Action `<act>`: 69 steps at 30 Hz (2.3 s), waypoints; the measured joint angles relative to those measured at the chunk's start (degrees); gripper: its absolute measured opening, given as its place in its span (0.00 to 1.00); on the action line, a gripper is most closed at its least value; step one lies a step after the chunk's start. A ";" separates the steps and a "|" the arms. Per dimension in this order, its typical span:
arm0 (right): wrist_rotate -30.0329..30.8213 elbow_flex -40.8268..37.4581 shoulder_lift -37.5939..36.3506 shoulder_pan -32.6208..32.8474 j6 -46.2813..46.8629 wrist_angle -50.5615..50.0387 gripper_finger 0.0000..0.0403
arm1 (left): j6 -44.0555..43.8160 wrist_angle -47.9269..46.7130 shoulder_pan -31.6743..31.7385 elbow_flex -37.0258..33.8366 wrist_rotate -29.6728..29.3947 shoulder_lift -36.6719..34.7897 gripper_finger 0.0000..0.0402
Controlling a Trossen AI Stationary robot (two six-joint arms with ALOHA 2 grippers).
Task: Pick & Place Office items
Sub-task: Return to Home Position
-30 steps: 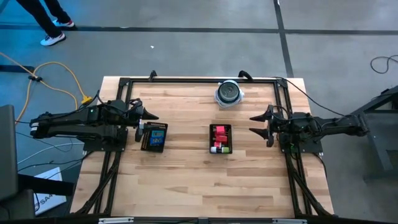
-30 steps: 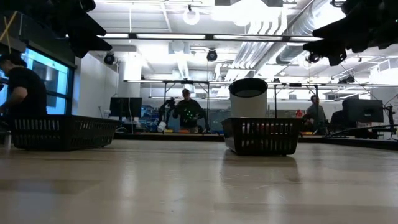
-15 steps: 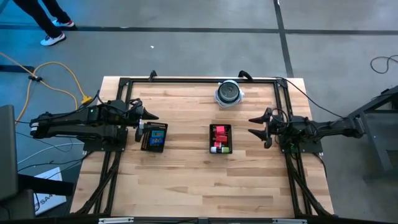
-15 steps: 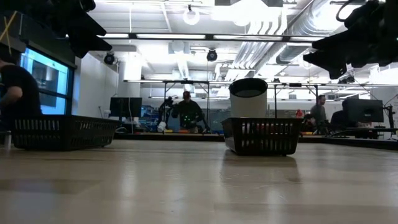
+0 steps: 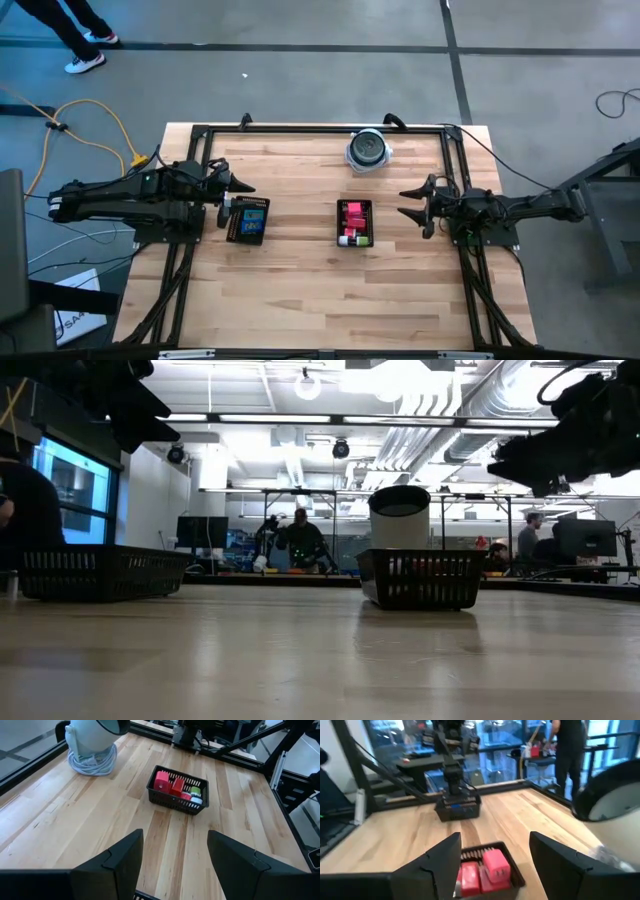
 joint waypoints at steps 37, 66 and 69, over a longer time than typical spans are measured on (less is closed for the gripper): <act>-13.93 -0.20 -2.12 0.02 2.60 -5.75 0.55 | -0.01 0.00 0.01 -0.02 -0.01 -0.02 0.54; -13.76 -0.20 -2.10 0.02 2.58 -4.77 0.55 | 0.00 0.00 0.01 -0.02 0.00 -0.02 0.54; -13.76 -0.20 -2.10 0.02 2.58 -4.76 0.55 | 0.01 0.00 -0.01 -0.02 0.00 0.00 0.54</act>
